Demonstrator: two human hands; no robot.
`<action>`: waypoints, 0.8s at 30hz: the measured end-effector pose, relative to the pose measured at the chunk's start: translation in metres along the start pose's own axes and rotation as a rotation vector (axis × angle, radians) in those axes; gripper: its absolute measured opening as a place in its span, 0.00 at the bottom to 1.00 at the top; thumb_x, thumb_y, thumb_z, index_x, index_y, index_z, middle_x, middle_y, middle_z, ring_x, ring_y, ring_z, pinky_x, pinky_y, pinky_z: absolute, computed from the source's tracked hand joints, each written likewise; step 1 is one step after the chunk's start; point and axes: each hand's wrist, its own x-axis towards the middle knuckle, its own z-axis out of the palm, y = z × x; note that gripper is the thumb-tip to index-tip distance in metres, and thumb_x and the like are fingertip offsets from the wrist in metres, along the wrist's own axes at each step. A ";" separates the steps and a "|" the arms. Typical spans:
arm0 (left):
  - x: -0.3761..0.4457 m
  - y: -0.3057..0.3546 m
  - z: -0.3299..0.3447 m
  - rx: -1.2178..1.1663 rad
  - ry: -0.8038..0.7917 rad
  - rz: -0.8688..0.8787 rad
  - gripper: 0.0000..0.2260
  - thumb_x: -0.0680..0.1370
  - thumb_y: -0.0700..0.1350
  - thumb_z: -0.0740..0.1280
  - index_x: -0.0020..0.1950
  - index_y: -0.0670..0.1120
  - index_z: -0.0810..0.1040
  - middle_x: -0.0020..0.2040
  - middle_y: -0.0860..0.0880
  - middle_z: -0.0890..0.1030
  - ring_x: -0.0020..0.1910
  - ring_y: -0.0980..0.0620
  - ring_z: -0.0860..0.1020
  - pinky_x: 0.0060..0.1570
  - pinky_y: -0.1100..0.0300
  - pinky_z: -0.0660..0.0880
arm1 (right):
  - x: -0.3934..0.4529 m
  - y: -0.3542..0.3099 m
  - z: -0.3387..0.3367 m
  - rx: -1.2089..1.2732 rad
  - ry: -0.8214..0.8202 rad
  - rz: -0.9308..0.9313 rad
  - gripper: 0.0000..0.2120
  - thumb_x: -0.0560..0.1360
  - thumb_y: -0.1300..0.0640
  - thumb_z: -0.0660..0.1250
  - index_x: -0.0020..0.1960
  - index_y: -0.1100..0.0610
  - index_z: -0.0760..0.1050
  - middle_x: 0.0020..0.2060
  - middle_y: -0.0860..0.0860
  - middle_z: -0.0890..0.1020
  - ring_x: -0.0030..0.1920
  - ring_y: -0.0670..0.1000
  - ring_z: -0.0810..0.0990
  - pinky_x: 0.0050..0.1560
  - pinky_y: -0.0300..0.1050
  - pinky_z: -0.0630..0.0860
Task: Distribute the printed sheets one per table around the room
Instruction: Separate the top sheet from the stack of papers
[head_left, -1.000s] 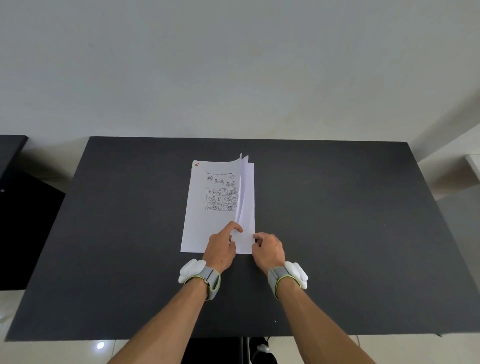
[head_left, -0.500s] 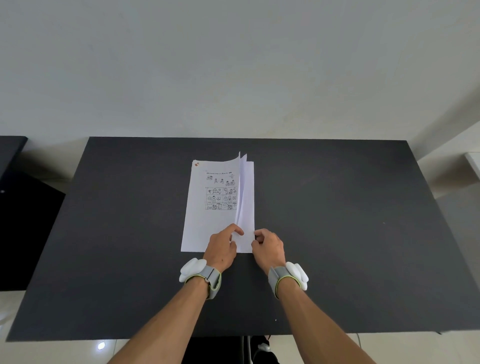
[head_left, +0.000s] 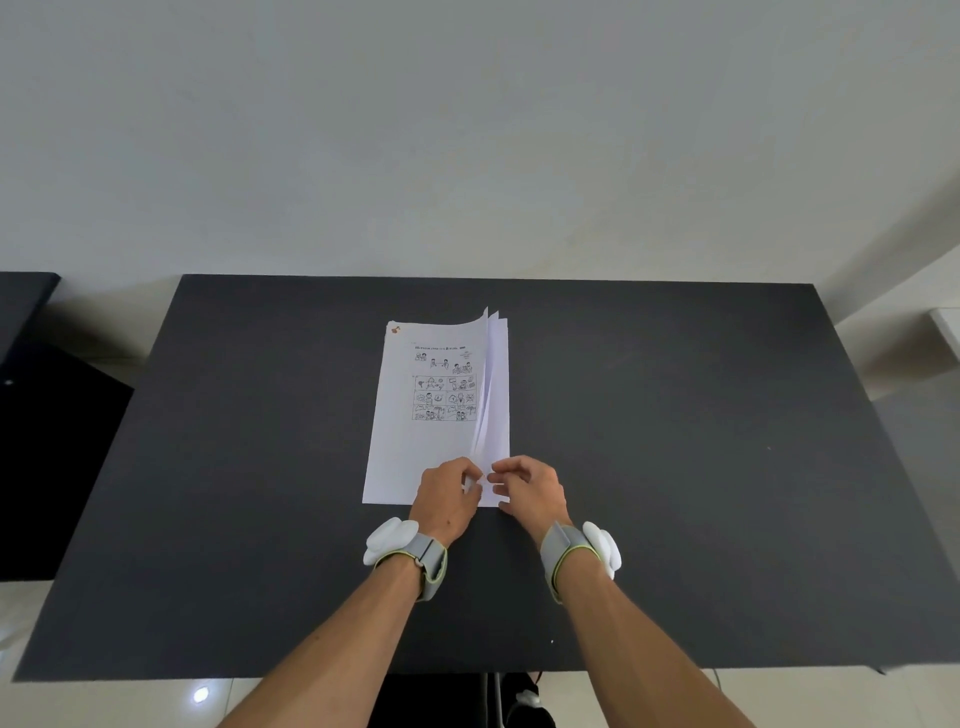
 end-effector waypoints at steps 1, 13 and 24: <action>-0.001 -0.001 0.001 -0.002 0.011 0.001 0.06 0.80 0.41 0.66 0.55 0.47 0.80 0.50 0.46 0.82 0.47 0.47 0.81 0.49 0.58 0.77 | 0.001 0.000 0.000 0.024 -0.004 0.023 0.13 0.80 0.64 0.59 0.53 0.53 0.81 0.45 0.49 0.87 0.51 0.50 0.85 0.53 0.50 0.84; -0.003 -0.005 0.000 -0.085 -0.028 -0.045 0.10 0.80 0.39 0.65 0.59 0.47 0.70 0.53 0.44 0.84 0.46 0.47 0.82 0.46 0.59 0.79 | 0.004 -0.009 0.011 0.024 -0.048 0.089 0.11 0.80 0.49 0.66 0.57 0.54 0.79 0.55 0.53 0.82 0.55 0.52 0.82 0.55 0.50 0.84; -0.009 -0.019 -0.016 -0.162 -0.238 -0.041 0.19 0.76 0.33 0.66 0.66 0.44 0.73 0.63 0.46 0.83 0.60 0.51 0.82 0.58 0.65 0.74 | 0.008 -0.022 0.024 -0.026 -0.046 0.067 0.17 0.77 0.51 0.70 0.63 0.54 0.74 0.50 0.54 0.81 0.48 0.53 0.83 0.54 0.52 0.84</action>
